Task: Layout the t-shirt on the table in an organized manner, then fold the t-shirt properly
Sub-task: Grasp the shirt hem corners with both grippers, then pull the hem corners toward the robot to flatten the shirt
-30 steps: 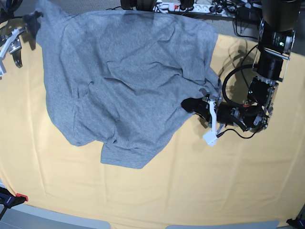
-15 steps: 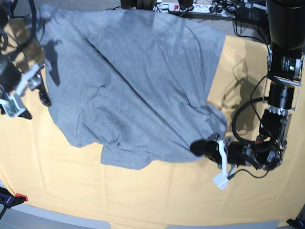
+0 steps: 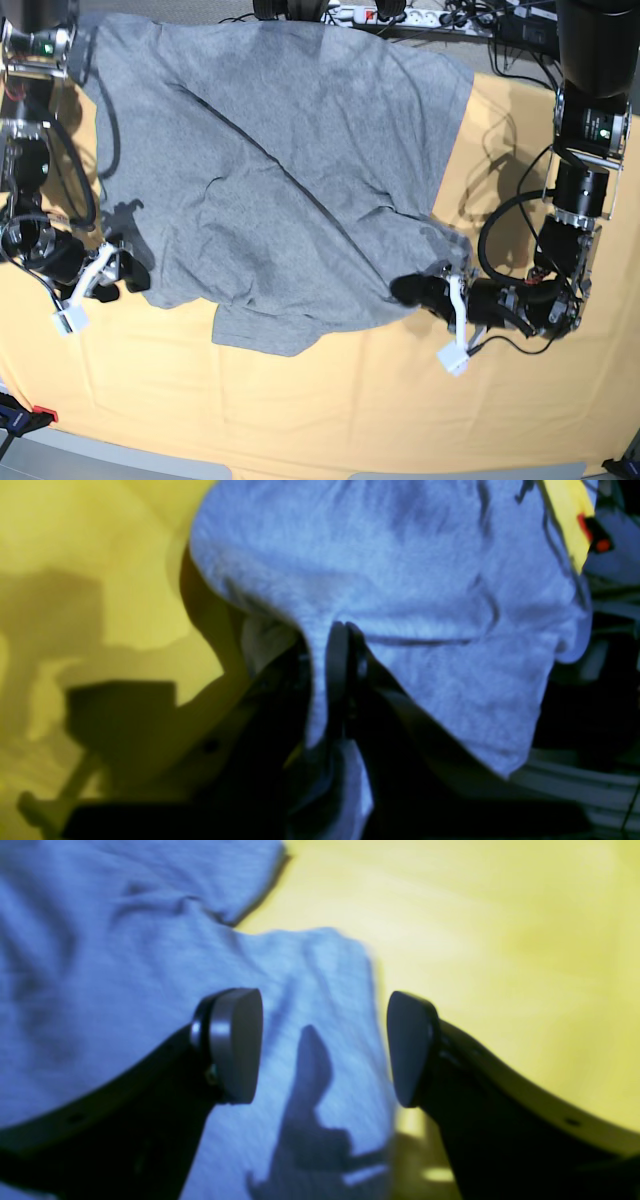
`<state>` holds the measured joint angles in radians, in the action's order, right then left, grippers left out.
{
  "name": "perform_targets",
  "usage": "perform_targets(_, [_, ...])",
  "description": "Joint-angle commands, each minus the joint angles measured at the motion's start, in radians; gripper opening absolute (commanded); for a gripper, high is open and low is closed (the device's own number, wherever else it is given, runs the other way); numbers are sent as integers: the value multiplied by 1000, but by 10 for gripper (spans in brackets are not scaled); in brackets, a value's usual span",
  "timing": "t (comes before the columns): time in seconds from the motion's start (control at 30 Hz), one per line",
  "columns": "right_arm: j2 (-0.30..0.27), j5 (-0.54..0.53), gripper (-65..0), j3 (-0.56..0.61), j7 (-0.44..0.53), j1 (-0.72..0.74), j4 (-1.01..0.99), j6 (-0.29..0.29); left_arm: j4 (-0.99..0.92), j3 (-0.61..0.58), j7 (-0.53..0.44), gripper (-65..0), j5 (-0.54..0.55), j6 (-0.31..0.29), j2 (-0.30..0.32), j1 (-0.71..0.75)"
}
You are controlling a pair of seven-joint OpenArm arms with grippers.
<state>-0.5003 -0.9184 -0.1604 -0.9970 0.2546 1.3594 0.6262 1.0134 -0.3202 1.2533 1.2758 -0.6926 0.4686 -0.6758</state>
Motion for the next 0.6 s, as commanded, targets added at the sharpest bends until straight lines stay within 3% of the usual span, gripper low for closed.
perform_targets(0.0, [-9,-48,-245,-8,-2,58,-29,14,13,8,-15,-650,23,-6,8,-24])
perform_targets(0.1, [17,-108,-245,-8,-85,136,-177,56,13,8,-15,-650,23,-6,8,-2])
perform_targets(0.17, [27,-101,-245,-8,-92,178,-270,72,13,8,-15,-650,20,-6,8,9])
perform_targets(0.27, [27,-46,-245,-9,-51,229,-390,58,13,8,-14,-650,18,-6,8,17])
perform_targets(0.37, [28,-62,-245,-9,-44,245,-462,55,13,8,-14,-650,17,-6,8,16])
perform_targets(0.57, [79,-80,-266,-8,-101,238,-509,65,13,8,-15,-650,17,-6,8,16])
